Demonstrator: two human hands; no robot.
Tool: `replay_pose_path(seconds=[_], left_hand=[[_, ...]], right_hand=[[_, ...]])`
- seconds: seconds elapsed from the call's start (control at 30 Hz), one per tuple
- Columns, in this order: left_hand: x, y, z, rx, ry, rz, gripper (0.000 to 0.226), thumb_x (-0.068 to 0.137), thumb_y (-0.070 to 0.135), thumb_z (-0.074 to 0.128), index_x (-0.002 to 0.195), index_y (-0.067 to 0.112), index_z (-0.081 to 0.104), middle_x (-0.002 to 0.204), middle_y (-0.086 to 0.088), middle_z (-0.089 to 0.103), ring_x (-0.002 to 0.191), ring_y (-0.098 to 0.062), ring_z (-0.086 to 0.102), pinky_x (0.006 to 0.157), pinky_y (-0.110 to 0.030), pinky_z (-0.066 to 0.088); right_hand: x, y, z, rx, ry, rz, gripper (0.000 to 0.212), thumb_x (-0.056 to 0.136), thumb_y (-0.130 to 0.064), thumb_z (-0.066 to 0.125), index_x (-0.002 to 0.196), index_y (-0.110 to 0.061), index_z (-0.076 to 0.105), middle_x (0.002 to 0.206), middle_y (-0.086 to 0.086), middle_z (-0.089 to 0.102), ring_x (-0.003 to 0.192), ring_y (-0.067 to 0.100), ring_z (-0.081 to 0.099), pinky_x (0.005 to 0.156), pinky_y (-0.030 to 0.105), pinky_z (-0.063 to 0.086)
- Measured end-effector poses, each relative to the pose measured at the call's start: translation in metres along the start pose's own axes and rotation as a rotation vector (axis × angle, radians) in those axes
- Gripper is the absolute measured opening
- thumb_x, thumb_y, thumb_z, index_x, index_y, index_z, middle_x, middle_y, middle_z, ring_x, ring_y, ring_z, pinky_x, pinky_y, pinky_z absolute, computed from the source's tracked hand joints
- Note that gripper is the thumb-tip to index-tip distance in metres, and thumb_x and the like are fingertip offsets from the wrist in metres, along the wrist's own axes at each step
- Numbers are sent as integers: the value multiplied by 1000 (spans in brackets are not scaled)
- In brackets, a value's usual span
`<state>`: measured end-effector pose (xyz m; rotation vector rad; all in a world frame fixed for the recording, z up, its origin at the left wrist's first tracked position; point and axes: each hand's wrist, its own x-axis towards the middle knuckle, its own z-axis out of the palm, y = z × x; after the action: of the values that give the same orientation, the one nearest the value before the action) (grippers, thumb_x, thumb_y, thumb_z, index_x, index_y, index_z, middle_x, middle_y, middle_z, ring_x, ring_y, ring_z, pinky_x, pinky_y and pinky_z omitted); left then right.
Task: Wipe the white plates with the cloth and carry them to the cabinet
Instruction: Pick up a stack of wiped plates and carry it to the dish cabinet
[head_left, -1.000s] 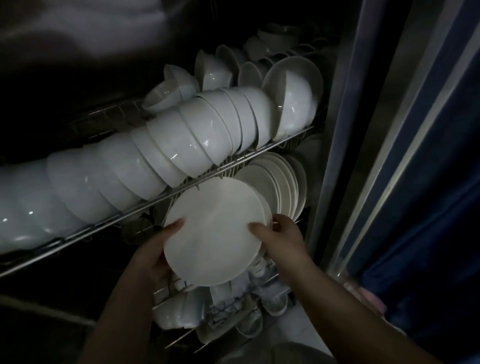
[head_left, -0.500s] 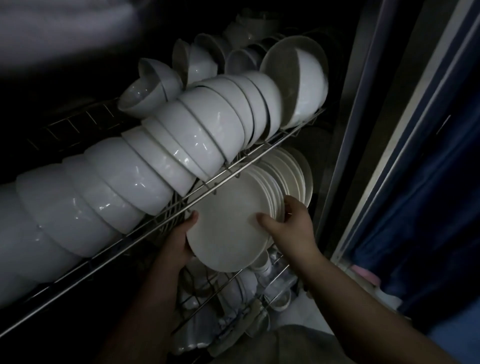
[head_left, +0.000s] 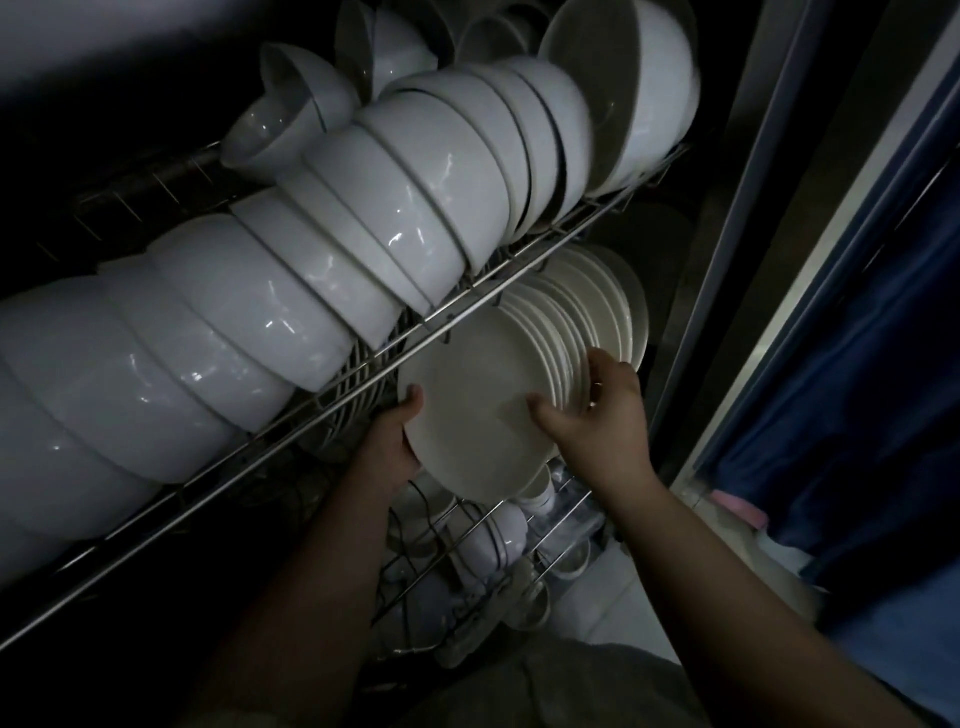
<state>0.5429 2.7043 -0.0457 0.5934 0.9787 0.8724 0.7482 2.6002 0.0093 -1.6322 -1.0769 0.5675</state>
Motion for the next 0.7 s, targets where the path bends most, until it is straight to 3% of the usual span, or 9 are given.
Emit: replay_pose_path(seconds=[0.17, 0.33, 0.53, 0.7], left_hand=[[7, -1, 2, 9, -24, -20, 38, 104, 34, 33, 114, 9, 59, 99, -10, 75, 90, -24, 72, 73, -37, 56], [11, 0, 1, 8, -46, -76, 43, 103, 37, 32, 121, 6, 56, 108, -15, 71, 106, -31, 61, 88, -45, 47], [14, 4, -5, 55, -61, -97, 45, 102, 38, 34, 132, 8, 49, 122, -15, 62, 111, -31, 59, 89, -46, 47], [14, 5, -8, 123, -31, -80, 45, 100, 36, 40, 135, 9, 50, 128, -15, 61, 120, -35, 55, 95, -52, 46]], right_hand=[[-3, 2, 4, -21, 37, -20, 57, 66, -36, 81, 110, -12, 53, 104, -2, 42, 87, 8, 44, 73, 24, 43], [-6, 6, 7, -53, 42, -71, 70, 68, -36, 81, 126, -14, 49, 109, -5, 38, 87, -3, 35, 70, 10, 32], [-5, 10, 9, -46, 39, -107, 75, 68, -34, 82, 132, -14, 47, 112, -3, 39, 86, -7, 34, 67, -5, 33], [-6, 13, 9, -52, 21, -104, 72, 68, -40, 79, 129, -17, 47, 111, -5, 39, 88, -13, 39, 65, 0, 34]])
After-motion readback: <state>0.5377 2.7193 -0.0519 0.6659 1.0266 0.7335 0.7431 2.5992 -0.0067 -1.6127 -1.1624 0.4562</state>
